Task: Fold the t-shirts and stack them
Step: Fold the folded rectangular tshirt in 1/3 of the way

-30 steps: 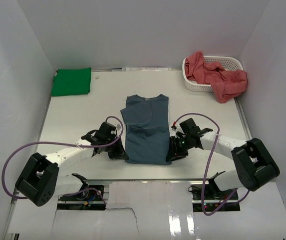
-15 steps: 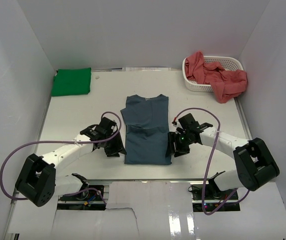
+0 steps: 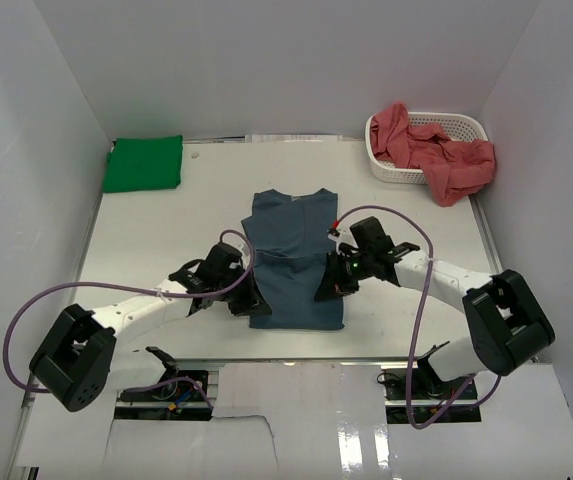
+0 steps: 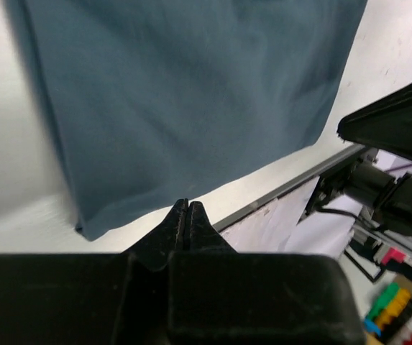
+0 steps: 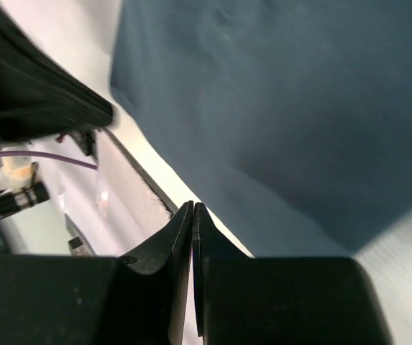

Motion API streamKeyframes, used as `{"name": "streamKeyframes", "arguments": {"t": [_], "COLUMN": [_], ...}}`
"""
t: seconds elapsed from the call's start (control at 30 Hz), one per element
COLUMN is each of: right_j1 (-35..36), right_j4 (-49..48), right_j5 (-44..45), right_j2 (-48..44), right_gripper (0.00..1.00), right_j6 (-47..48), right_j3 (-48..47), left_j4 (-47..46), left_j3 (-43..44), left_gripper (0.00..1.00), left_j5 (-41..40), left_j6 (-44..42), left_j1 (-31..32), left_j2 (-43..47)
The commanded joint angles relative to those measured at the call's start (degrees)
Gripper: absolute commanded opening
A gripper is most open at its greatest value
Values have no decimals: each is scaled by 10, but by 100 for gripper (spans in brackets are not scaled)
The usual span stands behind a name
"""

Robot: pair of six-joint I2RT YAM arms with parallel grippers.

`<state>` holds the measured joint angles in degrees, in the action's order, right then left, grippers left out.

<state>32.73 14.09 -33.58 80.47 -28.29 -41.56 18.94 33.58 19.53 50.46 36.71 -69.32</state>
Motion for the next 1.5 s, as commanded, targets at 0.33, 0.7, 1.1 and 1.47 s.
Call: {"name": "streamKeyframes", "arguments": {"t": [0.33, 0.7, 1.1, 1.47], "right_j1": [39, 46, 47, 46], "right_j4": [-216, -350, -428, -434], "right_j5": [-95, -126, -135, -118], "right_j2": [152, 218, 274, 304], "right_gripper": [8, 8, 8, 8], "right_j6": [-65, -120, -133, -105], "right_j3": [-70, -47, -43, -48], "left_j4": [-254, -318, -395, -420], "left_j3": [-32, -56, -129, -160], "left_gripper": [0, 0, 0, 0], "left_j5": [55, 59, 35, 33], "left_j6": [53, 65, 76, 87], "left_j1": [43, 52, 60, 64], "left_j2": [-28, -90, -146, -182]}}
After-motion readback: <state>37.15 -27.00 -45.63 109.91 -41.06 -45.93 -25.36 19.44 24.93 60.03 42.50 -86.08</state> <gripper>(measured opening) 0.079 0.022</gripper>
